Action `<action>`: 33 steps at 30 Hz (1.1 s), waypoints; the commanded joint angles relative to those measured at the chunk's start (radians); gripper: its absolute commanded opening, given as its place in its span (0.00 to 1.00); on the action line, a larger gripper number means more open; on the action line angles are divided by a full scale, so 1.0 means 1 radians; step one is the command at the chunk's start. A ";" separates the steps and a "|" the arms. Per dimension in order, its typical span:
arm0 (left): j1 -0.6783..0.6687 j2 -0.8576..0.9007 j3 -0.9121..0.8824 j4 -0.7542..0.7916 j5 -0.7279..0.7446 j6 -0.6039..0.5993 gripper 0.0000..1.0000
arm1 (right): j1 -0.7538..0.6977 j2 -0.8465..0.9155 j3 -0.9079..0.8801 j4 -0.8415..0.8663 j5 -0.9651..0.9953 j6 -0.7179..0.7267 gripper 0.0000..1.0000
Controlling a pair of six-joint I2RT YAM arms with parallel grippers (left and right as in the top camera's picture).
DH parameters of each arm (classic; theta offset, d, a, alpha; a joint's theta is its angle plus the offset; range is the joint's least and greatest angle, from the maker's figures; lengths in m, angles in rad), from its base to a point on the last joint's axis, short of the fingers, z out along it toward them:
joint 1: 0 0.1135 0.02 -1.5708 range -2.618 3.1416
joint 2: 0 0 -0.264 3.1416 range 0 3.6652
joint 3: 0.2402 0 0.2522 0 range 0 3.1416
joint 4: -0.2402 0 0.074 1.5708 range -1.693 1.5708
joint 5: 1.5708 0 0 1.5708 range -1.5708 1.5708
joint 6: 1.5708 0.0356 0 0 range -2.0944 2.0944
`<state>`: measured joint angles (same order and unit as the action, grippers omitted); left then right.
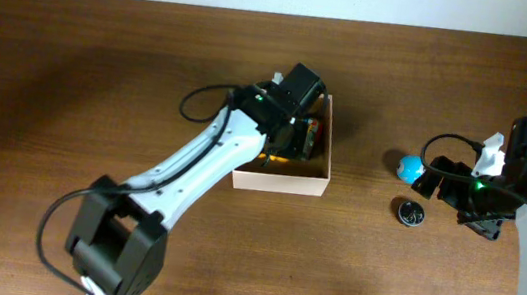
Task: Pack container
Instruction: 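Lower the yellow toy into the box with the left gripper and release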
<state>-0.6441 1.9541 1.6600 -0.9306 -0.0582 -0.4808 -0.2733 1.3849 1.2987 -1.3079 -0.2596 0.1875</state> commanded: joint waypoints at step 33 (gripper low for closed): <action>-0.023 0.237 0.257 -0.132 0.018 0.111 0.19 | -0.001 -0.004 0.013 -0.017 0.002 0.005 0.99</action>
<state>-0.6491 2.1292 1.9160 -1.0344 -0.0925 -0.3901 -0.2733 1.3849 1.2987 -1.3212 -0.2596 0.1879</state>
